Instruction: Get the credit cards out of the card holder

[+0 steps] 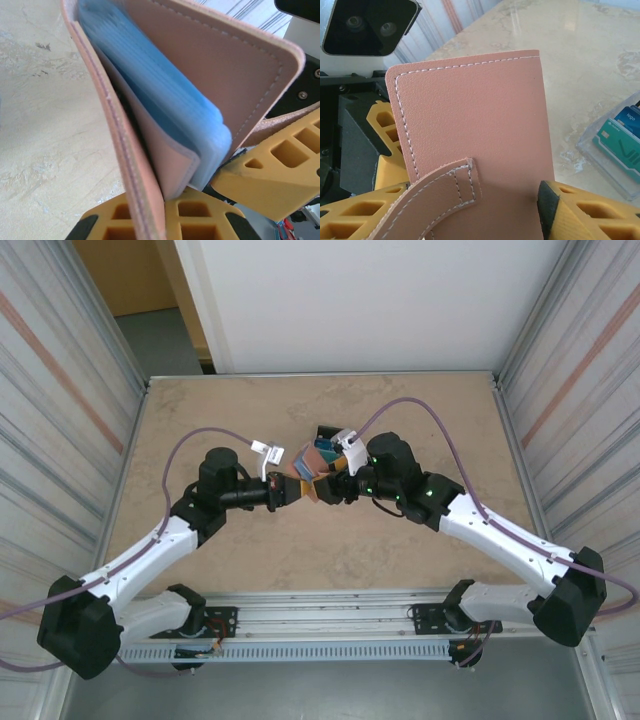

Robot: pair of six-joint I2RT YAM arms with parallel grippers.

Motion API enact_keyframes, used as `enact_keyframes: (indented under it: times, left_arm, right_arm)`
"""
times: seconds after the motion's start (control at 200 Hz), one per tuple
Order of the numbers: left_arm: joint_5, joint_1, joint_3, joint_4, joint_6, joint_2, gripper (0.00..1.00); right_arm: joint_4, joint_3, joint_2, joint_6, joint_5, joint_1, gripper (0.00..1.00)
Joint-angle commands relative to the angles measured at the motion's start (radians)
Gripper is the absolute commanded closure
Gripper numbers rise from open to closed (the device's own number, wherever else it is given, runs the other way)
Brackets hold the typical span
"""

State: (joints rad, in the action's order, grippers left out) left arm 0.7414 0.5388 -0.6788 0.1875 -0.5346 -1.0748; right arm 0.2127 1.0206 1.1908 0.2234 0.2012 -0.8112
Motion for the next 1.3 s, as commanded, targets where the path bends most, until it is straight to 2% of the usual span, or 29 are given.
enact_keyframes:
  times: [0.0,0.311,0.611,0.807,1.032,1.293]
  left_arm:
    - [0.047,0.007,-0.023,0.066,0.024,0.036,1.00]
    - [0.079,0.016,-0.029,0.074,0.034,0.037,1.00]
    - [0.084,0.024,-0.027,0.073,0.051,0.037,1.00]
    - [0.084,0.024,-0.019,0.090,0.055,0.036,1.00]
    - [0.091,0.024,-0.006,0.132,0.058,0.038,1.00]
    - [0.113,0.024,-0.008,0.148,0.059,0.038,1.00]
  right_arm:
    - [0.006,-0.007,0.000,-0.020,-0.031,-0.006,0.37]
    - [0.025,-0.002,0.002,-0.030,-0.158,-0.014,0.36]
    - [0.002,-0.014,-0.034,-0.025,-0.210,-0.012,0.36]
    - [-0.012,-0.041,-0.078,-0.001,-0.143,0.023,0.36]
    - [-0.067,-0.102,-0.145,0.038,0.074,0.122,0.30]
    - [-0.032,-0.097,-0.150,0.010,0.061,0.127,0.28]
